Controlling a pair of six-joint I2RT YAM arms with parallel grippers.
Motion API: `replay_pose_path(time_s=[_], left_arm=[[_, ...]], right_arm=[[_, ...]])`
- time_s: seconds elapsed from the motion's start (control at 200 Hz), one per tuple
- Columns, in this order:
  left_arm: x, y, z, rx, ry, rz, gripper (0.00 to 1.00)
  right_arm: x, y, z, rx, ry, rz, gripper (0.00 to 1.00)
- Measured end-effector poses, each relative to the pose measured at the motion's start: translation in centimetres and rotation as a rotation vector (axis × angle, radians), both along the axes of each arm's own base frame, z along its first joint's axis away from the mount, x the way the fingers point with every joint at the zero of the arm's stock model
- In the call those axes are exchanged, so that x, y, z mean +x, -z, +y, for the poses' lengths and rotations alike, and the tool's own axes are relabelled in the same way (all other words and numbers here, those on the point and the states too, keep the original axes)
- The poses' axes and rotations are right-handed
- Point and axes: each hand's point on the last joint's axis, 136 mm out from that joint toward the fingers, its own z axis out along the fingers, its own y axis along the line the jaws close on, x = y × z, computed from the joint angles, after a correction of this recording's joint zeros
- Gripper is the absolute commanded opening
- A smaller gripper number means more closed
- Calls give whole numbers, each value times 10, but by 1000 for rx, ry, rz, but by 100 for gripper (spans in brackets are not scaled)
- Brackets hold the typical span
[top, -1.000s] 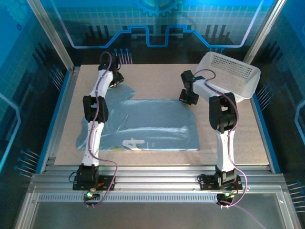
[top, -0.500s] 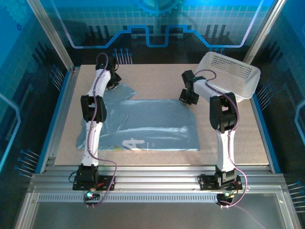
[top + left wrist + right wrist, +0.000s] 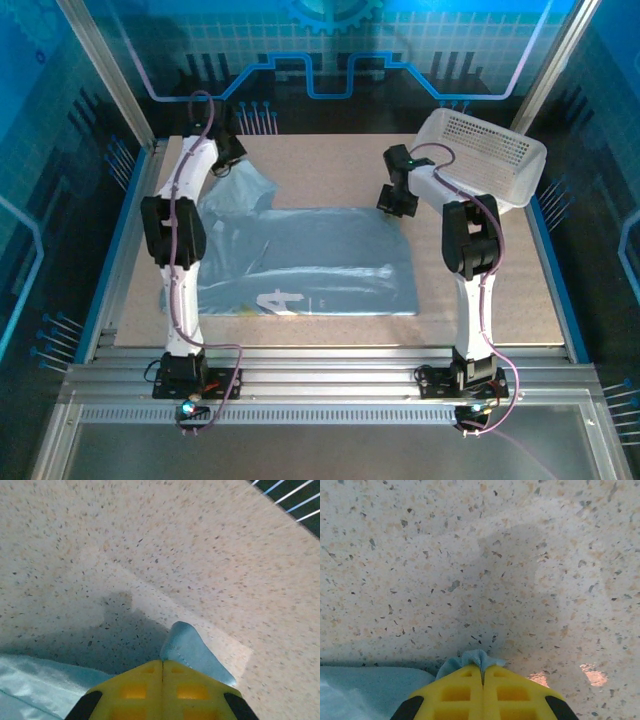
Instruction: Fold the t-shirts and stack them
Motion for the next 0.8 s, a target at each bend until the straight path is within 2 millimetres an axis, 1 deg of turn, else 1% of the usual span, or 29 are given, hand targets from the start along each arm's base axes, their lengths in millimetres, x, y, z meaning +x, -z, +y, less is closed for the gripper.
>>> replay_pose_path(time_s=[0.065,0.125,0.21,0.325,0.44,0.51,0.61,0.7,0.8], left_arm=[[-4,-10,0,5,8,-17,0],[-10,-11,0,10,16,-14,0],[-23,-4,0,13,22,13,0],[-52,11,0,12,23,77,0],[-79,12,0,12,23,107,0],[-93,4,0,13,23,102,0],[-113,-14,1,19,20,74,0],[-138,-29,5,29,11,48,0],[-166,-36,9,36,-2,35,0]], right_arm=[[1,-3,0,-1,-6,-7,0],[1,-7,-1,-1,-12,-15,0],[2,-14,-1,1,-20,-30,0],[3,-26,-1,3,-29,-55,0],[-1,-33,-2,2,-36,-64,0],[-4,-35,-3,-2,-42,-65,0],[-10,-36,-6,-12,-48,-60,0],[-18,-35,-7,-22,-58,-50,0],[-30,-37,-7,-34,-78,-45,0]])
